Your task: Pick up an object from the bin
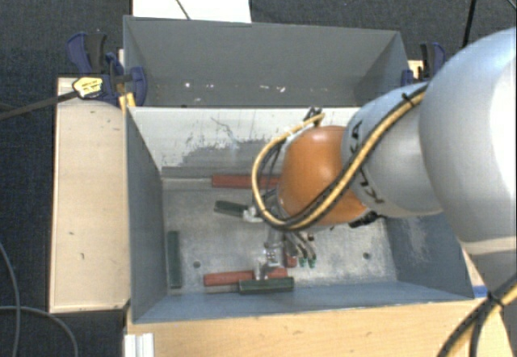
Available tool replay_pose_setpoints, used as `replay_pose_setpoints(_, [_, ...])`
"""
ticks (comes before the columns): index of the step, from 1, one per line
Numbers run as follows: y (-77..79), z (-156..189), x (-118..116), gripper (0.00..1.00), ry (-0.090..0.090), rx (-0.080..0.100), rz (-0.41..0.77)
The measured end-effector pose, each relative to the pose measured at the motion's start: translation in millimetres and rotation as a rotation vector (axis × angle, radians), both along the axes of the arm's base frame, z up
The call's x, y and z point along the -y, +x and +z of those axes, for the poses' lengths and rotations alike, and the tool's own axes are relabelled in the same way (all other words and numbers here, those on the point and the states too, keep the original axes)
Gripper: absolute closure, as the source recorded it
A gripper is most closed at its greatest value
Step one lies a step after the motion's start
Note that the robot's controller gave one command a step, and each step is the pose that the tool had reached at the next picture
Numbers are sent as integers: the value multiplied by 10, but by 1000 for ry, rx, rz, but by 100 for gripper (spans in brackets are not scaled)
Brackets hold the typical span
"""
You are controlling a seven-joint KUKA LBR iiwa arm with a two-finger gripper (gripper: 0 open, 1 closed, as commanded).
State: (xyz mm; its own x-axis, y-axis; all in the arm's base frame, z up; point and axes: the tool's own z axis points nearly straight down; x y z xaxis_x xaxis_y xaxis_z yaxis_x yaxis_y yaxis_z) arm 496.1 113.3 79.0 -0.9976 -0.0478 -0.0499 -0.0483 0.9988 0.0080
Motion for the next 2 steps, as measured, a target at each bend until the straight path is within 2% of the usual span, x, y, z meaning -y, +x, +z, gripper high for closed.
replay_pose_setpoints(1, [-1, 0, 1, 0, 0, 0, -2])
replay_pose_setpoints(2, [-112, -22, 896, 100, -8, -43, 158])
